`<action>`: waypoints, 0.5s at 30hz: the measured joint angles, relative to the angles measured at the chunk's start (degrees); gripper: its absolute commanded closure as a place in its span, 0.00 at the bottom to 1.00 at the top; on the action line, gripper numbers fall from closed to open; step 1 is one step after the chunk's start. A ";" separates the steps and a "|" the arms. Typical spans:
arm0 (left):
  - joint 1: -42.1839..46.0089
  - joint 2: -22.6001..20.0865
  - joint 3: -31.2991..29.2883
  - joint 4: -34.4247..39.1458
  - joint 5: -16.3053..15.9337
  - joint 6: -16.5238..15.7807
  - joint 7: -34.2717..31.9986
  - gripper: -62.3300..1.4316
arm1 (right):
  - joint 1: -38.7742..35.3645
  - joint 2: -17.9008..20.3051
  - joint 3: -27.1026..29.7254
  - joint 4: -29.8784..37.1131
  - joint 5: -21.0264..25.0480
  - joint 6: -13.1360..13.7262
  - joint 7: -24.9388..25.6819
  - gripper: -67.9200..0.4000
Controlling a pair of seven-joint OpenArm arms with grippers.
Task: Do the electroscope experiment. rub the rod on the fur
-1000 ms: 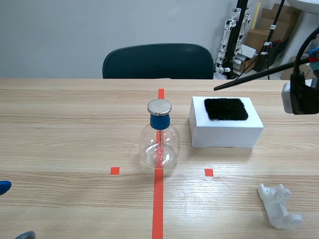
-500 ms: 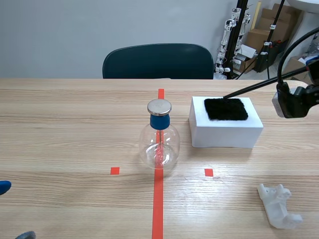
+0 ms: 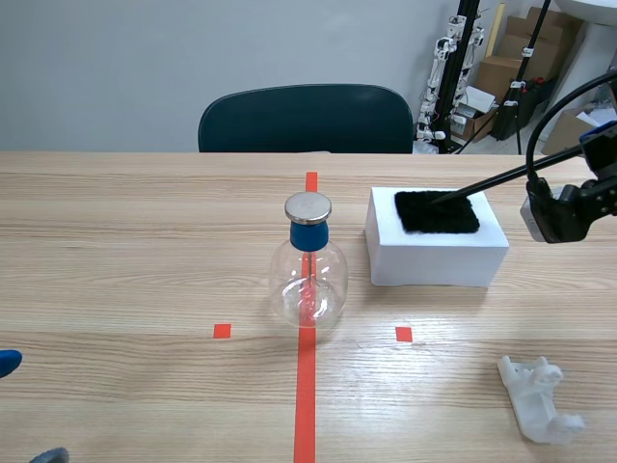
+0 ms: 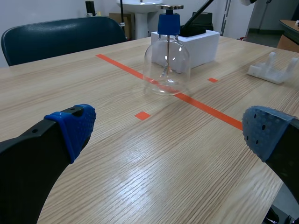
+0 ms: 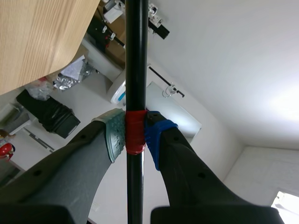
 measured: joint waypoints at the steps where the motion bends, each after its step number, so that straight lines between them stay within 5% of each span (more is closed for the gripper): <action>1: 0.00 0.00 0.00 0.00 0.00 0.00 0.00 0.00 | 0.00 0.07 0.04 0.00 -0.96 -0.13 1.27 0.96; 15: 0.00 0.00 0.00 0.00 0.00 0.00 0.00 0.00 | -1.77 4.63 0.44 0.22 2.19 -0.83 2.49 0.96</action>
